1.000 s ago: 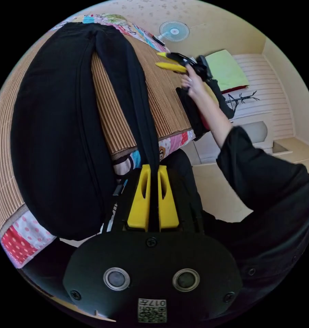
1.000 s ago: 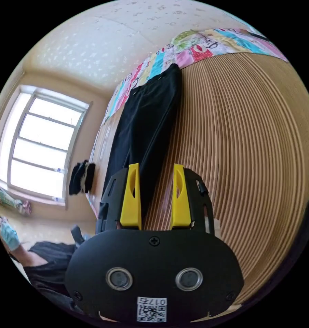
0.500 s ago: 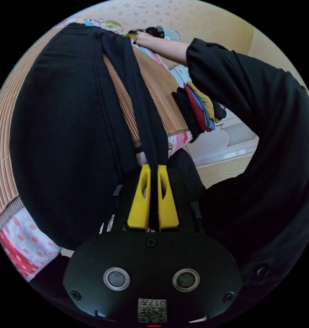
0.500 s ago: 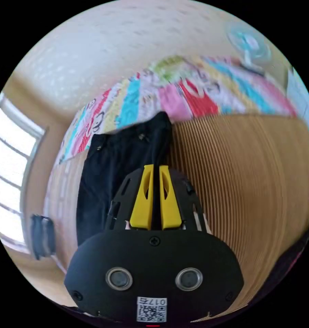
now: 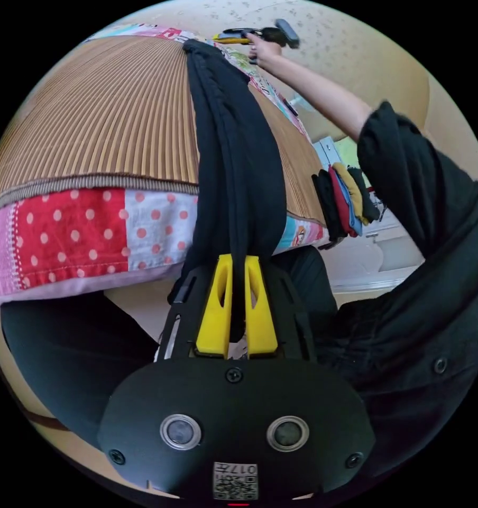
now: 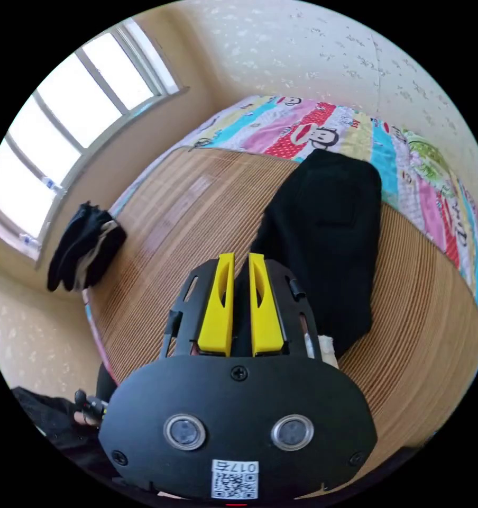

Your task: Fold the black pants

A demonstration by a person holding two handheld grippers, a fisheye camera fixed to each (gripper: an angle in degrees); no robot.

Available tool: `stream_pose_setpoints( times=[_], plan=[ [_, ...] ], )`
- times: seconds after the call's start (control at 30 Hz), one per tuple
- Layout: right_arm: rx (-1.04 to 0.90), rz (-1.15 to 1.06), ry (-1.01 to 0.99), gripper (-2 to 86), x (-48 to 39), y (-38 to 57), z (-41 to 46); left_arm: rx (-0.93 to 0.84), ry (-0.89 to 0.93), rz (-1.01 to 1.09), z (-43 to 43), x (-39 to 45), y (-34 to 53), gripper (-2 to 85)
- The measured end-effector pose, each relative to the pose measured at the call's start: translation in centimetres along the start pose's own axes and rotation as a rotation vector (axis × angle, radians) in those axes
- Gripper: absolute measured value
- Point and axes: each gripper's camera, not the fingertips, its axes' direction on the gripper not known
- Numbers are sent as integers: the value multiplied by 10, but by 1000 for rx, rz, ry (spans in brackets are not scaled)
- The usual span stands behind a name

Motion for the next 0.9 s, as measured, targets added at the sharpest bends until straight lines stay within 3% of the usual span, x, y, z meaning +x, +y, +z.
stream_pose_setpoints(
  times=[0.13,0.27,0.43,0.6,0.67,0.73,0.8,0.9],
  plan=[
    [9,53,-192,76,-13,165,-34,-8,-17,5,-4,10,1,42],
    [-36,278,-251,120,-13,340,-47,-29,-32,29,-3,21,-4,42],
    [86,464,-505,110,-29,469,-52,-73,-154,97,13,39,-13,41],
    [30,475,-544,40,-63,495,-38,-111,-155,84,20,55,-20,37],
    [47,440,-514,28,-72,492,-58,-96,-36,125,8,62,-18,36],
    [138,378,-565,24,-78,493,-86,61,165,176,-29,66,-1,36],
    [169,313,-603,22,-85,491,-105,152,248,206,-51,64,14,36],
    [59,224,-536,21,-105,485,-93,14,150,71,-31,43,18,40]
  ],
)
